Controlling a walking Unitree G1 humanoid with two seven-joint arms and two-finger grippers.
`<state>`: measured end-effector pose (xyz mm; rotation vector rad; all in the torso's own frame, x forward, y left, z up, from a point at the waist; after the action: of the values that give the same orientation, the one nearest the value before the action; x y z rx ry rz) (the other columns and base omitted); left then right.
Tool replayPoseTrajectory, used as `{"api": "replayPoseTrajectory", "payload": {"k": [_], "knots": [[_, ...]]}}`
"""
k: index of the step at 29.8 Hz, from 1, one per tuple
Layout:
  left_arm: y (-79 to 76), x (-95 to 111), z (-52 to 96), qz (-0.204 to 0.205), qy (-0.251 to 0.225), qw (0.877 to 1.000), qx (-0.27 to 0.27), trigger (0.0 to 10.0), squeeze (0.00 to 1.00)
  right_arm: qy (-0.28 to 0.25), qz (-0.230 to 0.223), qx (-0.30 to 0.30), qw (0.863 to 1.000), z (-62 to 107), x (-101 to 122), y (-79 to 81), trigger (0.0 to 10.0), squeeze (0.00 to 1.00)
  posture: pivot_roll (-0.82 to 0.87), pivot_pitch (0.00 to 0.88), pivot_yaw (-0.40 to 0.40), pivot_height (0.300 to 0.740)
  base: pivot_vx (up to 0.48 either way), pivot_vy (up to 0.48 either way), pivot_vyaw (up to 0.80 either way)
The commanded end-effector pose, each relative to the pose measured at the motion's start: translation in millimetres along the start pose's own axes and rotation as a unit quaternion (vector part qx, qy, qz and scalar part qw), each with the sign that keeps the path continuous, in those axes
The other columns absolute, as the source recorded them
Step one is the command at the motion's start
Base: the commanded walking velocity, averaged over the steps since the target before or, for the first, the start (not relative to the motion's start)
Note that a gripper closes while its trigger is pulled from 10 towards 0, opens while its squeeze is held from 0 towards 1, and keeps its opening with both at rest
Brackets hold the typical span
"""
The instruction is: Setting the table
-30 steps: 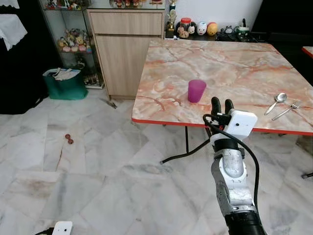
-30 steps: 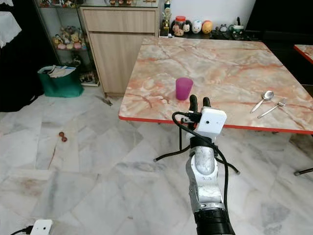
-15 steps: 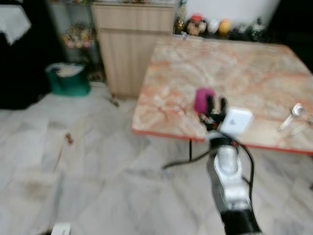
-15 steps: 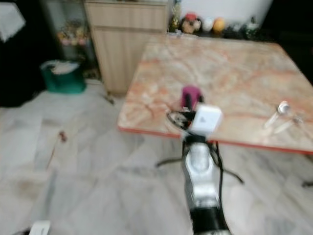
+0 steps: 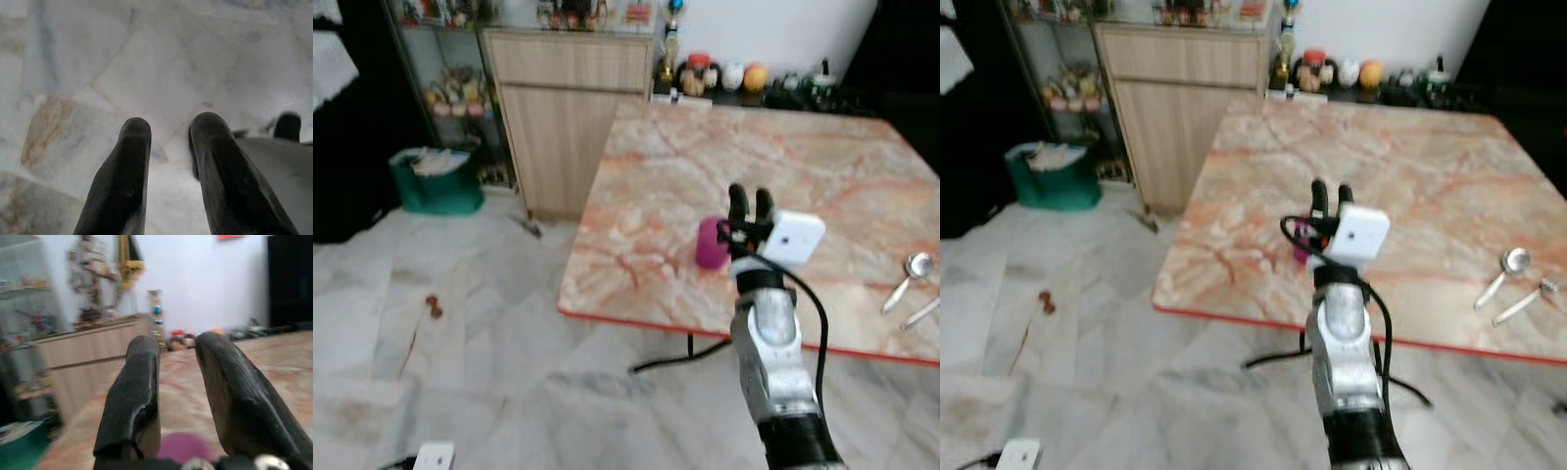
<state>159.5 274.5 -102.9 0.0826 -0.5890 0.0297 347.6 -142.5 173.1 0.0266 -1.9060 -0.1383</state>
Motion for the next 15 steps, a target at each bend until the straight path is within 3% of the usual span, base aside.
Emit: {"api": "replayPoseTrajectory", "payload": {"k": [1, 15], "knots": [[-2.3, 0.0, -0.5, -0.001, 0.001, 1.0, -0.005, 10.0, 0.0, 0.006, -0.003, -0.018, 1.0, -0.4, -0.7, -9.2, 10.0, 0.0, 0.02, 0.0, -0.016, 0.74, 0.326, 0.0, -0.79], [-0.6, 0.1, -0.3, -0.008, 0.002, 1.0, 0.001, 10.0, 0.0, 0.015, 0.011, -0.02, 1.0, 0.3, -2.3, -11.0, 10.0, 0.0, 0.01, 0.0, -0.016, 0.74, 0.02, 0.0, -0.03]]}}
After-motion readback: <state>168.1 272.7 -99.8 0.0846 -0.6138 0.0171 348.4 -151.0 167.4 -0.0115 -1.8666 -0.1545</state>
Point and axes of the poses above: a point about 5 cm out from each wrist's last joint towards the gripper, its own z axis pointing back from the gripper into the wrist, its own x axis along the axis of the wrist's last joint, y = z × x, the point moved 3 cm from there along -z, pointing out of the wrist towards the gripper, and after that the axes turned 1 degree about z, right-handed, at the moved point
